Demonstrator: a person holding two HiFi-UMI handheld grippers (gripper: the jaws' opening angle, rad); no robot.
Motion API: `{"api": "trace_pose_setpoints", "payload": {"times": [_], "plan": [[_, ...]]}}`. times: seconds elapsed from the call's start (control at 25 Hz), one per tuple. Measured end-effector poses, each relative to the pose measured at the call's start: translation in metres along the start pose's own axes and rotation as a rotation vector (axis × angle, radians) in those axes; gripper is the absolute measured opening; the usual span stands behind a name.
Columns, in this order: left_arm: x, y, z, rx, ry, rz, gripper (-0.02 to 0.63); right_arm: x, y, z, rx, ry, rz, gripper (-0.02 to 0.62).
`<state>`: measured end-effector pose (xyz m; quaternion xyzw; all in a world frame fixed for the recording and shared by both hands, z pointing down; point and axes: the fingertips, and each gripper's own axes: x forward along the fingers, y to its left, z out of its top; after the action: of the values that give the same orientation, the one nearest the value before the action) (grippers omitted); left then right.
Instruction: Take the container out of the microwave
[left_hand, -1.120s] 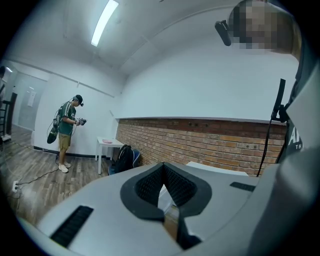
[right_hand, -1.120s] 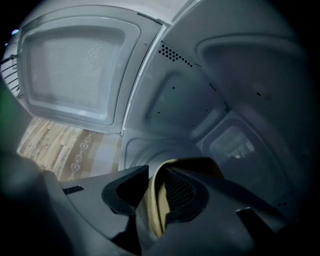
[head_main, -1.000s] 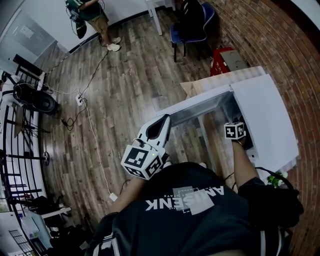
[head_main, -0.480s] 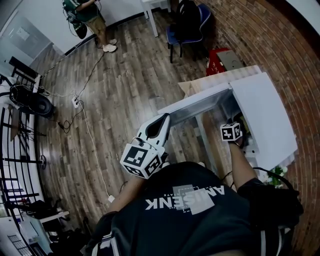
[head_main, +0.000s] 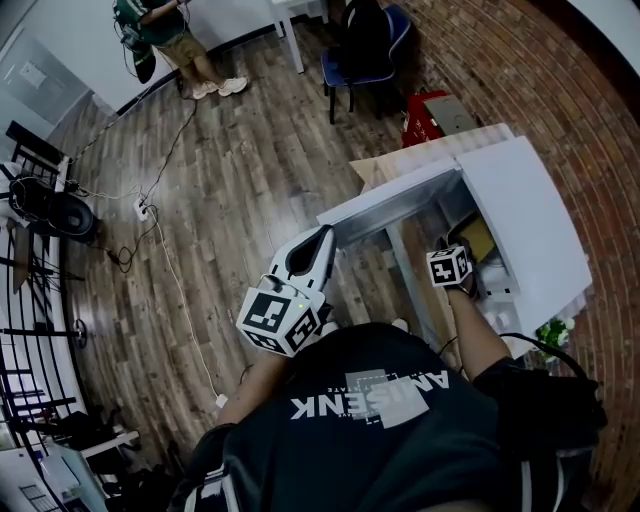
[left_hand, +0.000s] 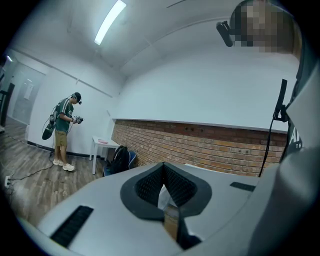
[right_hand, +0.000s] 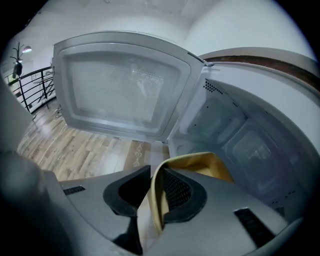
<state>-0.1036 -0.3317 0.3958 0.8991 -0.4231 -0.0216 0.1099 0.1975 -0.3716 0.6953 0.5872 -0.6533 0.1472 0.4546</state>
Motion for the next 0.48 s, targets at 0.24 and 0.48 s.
{"api": "trace_pose_setpoints", "payload": {"times": [0.24, 0.48], "plan": [[-0.003, 0.007, -0.001, -0.021, -0.007, -0.018, 0.012, -0.017, 0.027, 0.011, 0.023, -0.022, 0.055, 0.101], [-0.002, 0.01, -0.002, -0.034, -0.011, -0.056, 0.012, -0.035, 0.044, 0.018, 0.042, -0.042, 0.085, 0.1]]}}
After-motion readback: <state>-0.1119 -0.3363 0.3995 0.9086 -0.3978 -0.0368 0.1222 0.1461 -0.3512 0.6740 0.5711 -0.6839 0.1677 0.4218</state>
